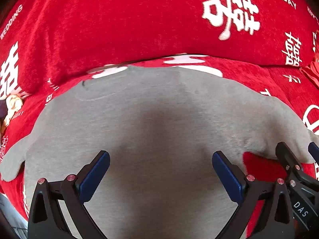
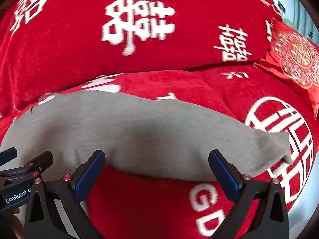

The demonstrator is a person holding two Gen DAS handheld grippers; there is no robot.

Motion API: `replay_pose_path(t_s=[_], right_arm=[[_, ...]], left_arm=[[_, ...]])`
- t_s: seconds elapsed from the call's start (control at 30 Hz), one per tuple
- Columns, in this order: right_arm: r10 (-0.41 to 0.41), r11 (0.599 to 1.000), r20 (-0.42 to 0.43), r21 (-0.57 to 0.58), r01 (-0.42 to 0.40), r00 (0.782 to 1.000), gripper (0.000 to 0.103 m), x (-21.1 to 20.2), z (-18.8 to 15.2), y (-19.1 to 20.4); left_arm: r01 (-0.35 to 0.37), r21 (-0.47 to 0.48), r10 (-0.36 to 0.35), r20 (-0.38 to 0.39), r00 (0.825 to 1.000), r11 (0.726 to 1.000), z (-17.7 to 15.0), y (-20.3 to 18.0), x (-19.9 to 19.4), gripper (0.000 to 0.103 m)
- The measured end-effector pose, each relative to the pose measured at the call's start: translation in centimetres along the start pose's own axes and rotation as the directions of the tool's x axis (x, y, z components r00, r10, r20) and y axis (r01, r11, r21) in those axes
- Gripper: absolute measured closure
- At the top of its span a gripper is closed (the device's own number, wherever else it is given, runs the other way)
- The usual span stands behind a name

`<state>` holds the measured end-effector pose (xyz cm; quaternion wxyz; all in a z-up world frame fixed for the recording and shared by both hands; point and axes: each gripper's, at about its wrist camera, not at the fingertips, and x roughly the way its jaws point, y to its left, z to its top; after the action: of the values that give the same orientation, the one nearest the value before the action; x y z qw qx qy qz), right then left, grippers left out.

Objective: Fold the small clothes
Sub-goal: 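Move the right tool toward the sweater sleeve cuff beside it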

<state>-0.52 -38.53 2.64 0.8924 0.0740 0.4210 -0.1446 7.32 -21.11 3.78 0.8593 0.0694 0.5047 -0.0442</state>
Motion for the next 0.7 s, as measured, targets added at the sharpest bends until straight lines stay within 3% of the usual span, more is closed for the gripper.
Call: replay_pose_path(t_s=[0.33,0.7], right_arm=[[-0.042,0.994,-0.018,0.099,0.043,0.999,0.000,1.0,-0.6,-6.2],[-0.077,0.984,-0.006,0.163,0.077,0.997,0.000,-0.9,-1.8,-11.3]], left_arm=[[0.023,0.048,-0.022,-0.009,1.000,0.999,1.0,-4.9,0.1,0.000],[0.036,0.126,-0.036,-0.004,0.999,0.991,1.8,-10.1,-0.1,0.000]])
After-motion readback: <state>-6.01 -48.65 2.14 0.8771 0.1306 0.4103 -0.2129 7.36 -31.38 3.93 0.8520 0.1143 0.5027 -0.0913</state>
